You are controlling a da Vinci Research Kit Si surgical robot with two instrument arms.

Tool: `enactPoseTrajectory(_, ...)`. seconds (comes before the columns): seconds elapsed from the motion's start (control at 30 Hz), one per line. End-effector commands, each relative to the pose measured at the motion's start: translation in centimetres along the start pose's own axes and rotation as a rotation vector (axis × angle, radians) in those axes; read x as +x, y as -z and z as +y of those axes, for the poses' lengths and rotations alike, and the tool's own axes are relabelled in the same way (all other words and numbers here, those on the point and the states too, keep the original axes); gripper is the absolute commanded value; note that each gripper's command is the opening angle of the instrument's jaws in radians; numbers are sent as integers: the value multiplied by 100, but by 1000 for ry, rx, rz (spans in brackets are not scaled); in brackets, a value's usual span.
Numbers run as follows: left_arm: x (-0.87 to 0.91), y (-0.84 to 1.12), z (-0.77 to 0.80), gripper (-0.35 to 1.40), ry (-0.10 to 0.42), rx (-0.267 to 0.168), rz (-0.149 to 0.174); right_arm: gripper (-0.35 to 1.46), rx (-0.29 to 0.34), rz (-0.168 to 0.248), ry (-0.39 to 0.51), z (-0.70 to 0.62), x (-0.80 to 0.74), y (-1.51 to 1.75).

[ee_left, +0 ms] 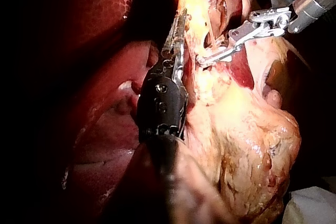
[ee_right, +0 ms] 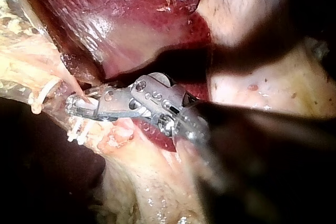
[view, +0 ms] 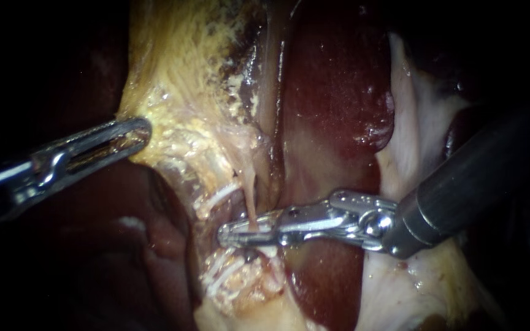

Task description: Going back second clip right tube

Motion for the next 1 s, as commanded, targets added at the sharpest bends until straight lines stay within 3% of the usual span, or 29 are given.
enactPoseTrajectory(0.03, 0, 0, 0, -35, 0, 0, 0, -35, 1, 0, 0, 1, 0, 0)
enactPoseTrajectory(0.17, 0, 0, 0, -35, 1, 0, 0, -35, 2, 0, -11, 1, 0, 1)
enactPoseTrajectory(0.2, 0, 0, 0, -35, 1, 0, 0, -24, 2, 0, -11, 1, -1, 1)
enactPoseTrajectory(0.23, -1, 1, 0, -35, 1, 0, 0, 5, 2, 0, -11, 1, 0, 1)
enactPoseTrajectory(0.3, -1, 1, 0, -35, 1, 0, 0, 39, 1, -1, 6, 2, 0, 1)
enactPoseTrajectory(0.4, -1, 1, 0, -35, 1, 0, 0, 56, -10, 3, 95, 3, 1, 1)
enactPoseTrajectory(0.57, -1, 1, 0, -35, 1, 0, 0, 60, -31, 6, 185, 1, -1, -1)
enactPoseTrajectory(0.67, -1, 2, 1, -35, 1, 0, 1, 60, 6, -10, 224, -10, -4, -2)
enactPoseTrajectory(0.8, -1, 2, 1, -35, 1, 0, 0, 60, 12, -13, 261, -20, -3, -2)
enactPoseTrajectory(1.0, -1, 2, 1, -35, 1, 0, 0, 60, -22, 1, 280, -5, 0, 6)
